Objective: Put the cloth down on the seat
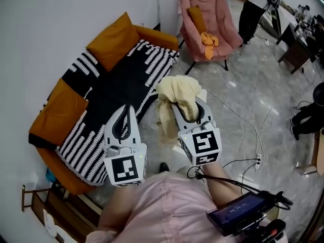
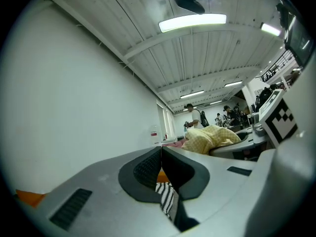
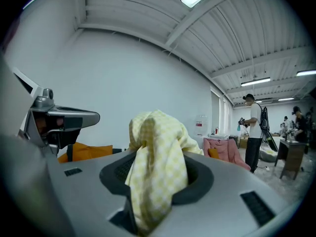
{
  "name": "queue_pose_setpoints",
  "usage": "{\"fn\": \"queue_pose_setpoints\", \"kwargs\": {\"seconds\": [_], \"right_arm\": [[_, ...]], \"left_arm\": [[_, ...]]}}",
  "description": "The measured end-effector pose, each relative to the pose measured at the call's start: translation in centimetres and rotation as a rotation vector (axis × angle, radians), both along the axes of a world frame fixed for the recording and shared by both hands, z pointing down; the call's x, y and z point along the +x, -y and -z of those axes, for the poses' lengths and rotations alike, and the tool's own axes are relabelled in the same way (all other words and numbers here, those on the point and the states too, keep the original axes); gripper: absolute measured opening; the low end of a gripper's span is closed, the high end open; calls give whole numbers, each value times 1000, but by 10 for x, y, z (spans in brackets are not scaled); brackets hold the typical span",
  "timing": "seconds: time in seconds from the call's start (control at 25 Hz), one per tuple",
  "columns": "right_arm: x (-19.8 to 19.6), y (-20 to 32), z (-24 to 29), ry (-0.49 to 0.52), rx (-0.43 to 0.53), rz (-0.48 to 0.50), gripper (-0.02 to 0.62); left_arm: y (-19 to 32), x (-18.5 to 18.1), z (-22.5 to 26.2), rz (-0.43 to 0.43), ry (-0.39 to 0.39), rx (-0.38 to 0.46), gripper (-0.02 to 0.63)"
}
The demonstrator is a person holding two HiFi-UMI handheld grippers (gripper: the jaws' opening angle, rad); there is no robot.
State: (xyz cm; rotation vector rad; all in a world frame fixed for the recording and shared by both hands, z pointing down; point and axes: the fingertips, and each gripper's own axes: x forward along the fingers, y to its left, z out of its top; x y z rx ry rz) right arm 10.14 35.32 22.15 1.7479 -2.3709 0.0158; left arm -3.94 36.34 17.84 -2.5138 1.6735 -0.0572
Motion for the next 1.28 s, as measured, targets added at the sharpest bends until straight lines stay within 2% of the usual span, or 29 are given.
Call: {"fn": "queue_pose_setpoints", "kwargs": {"seconds": [0.16,0.36,0.52,1.04,1.28], "right_arm": [[0,45,-3,-8,-5,-7,163],[0,60,-6,-7,-5,-7,163],[7,94,-16,-8,-17,-6,163],[58,281,-54,-8,-105,56,163],[72,362,-38,-4,-80,111,163]], "left_arm": [[48,-3,-5,-4,5,-2,11],[64,-4,-12,-1,5,-14,11],[98,2,-23,-2,35,-24,11],[278,40,-60,102,69,-123,11],[345,61,-40,144,63,-97,11]]}}
